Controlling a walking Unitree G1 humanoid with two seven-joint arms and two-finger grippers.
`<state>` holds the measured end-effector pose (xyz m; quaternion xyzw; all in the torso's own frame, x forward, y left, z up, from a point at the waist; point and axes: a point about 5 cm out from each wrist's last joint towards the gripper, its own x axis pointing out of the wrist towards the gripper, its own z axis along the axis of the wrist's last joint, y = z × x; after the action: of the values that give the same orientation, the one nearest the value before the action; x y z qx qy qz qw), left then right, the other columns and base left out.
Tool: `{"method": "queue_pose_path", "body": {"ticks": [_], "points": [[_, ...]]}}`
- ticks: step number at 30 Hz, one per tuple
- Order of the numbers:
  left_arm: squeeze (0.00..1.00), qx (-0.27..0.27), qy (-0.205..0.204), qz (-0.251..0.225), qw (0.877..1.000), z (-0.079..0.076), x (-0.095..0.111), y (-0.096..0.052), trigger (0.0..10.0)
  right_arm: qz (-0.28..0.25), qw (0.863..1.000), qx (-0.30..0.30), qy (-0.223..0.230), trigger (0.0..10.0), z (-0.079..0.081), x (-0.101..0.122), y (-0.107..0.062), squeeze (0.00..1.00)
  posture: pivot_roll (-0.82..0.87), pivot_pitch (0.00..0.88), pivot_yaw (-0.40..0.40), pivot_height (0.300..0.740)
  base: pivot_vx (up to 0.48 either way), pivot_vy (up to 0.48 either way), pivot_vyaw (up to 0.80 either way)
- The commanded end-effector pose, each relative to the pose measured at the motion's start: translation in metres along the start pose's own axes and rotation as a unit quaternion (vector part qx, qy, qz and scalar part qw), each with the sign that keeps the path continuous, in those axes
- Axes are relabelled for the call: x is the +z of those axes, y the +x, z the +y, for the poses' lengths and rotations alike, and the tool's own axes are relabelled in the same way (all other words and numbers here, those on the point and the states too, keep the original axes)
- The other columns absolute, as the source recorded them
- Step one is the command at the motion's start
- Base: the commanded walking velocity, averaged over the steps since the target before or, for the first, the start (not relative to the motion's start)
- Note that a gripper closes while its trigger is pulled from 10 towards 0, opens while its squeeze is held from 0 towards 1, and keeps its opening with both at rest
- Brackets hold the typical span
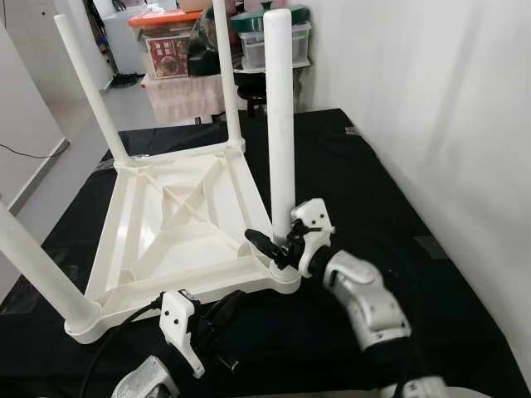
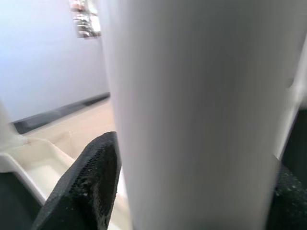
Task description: Building children table
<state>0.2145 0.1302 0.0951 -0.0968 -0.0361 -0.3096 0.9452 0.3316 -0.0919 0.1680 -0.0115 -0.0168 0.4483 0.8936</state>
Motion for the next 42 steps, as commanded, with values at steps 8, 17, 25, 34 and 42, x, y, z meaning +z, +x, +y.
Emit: {"method": "queue_pose_path", "body": {"ticks": [8, 17, 25, 34, 42], "points": [[0.0, 0.005, -0.008, 0.002, 1.0, 0.001, -0.004, 0.003, 10.0, 0.073, 0.992, 0.101, -0.015, 10.0, -0.013, -0.017, -0.001, 0.0, 0.05, 0.0, 0.026, 0.74, 0.0, 0.0, 0.0], [0.0, 0.011, -0.006, -0.004, 1.0, 0.0, -0.005, 0.006, 10.0, 0.099, 0.985, 0.14, -0.002, 0.0, -0.033, -0.015, -0.007, 0.0, 0.06, 0.0, 0.012, 0.74, 0.0, 0.0, 0.0], [0.0, 0.008, -0.013, -0.006, 1.0, 0.0, -0.005, 0.006, 10.0, 0.086, 0.986, 0.141, 0.023, 0.0, -0.042, -0.023, -0.027, 0.0, 0.04, 0.0, 0.016, 0.74, 0.0, 0.0, 0.0], [0.0, 0.014, -0.009, -0.008, 1.0, 0.002, -0.003, 0.002, 10.0, 0.103, 0.984, -0.131, 0.055, 0.0, -0.005, -0.07, -0.022, 0.0, 0.04, 0.0, 0.009, 0.74, 0.0, 0.0, 0.0], [0.0, 0.009, -0.008, -0.003, 1.0, 0.007, -0.001, 0.002, 10.0, 0.12, 0.979, -0.156, 0.048, 0.0, 0.038, -0.08, 0.001, 0.0, 0.02, 0.0, 0.029, 0.74, 0.0, 0.0, 0.0]]}}
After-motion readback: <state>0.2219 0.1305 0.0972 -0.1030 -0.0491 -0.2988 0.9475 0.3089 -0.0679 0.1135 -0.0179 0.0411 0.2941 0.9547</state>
